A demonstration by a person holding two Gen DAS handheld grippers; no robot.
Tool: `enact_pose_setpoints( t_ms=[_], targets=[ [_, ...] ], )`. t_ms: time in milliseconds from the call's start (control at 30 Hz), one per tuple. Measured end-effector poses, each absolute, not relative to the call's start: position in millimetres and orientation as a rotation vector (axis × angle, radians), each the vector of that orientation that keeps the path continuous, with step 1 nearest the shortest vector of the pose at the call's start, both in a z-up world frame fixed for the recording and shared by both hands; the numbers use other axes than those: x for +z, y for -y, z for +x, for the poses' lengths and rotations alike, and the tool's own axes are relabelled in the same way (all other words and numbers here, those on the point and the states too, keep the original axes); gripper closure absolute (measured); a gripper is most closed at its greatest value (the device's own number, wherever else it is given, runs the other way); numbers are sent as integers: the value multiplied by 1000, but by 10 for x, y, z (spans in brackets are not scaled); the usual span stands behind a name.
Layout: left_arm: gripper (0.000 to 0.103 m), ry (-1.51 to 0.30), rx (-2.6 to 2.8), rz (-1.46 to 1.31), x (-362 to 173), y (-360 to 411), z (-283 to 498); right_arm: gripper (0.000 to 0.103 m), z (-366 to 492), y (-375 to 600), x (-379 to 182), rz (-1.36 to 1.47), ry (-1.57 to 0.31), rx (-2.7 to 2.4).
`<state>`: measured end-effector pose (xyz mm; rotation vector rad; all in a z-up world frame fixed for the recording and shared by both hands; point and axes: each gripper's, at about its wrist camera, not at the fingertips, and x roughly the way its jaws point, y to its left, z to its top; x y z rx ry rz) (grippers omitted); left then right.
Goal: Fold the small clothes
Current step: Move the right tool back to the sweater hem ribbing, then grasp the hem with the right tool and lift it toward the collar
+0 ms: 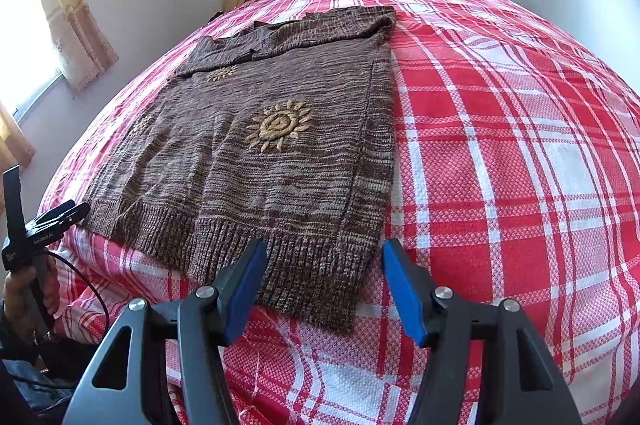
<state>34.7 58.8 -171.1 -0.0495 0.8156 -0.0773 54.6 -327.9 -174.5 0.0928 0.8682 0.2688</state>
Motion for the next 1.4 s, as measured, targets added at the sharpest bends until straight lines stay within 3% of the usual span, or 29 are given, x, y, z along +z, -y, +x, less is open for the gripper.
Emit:
enact_pose_setpoints(
  t_ms=[300,467,667,733,800,967,1400],
  targets=[
    [37,-803,-138,-63,-1683,-509,282,57,530,3284,-1755,100,-872,280],
    [37,-803,-185,-64,-1688,-412,243,63,535,3321,-1765,128,-872,287],
    [37,-785,-194,-52,-1699,-418,240,81,550,3396,-1788,166,-871,290],
    [51,-774,-198,-61,-1691,-433,226,88,554,3416,-1789,183,-873,299],
    [91,-772,-218,-77,-1671,-466,238,92,558,3425,-1789,216,-876,328],
    [96,-753,-270,-166,-1612,-566,236,94,528,3429,-1716,259,-838,375],
    [96,-643,-311,-241,-1242,-668,294,94,540,3582,-1384,427,-717,484]
  ],
)
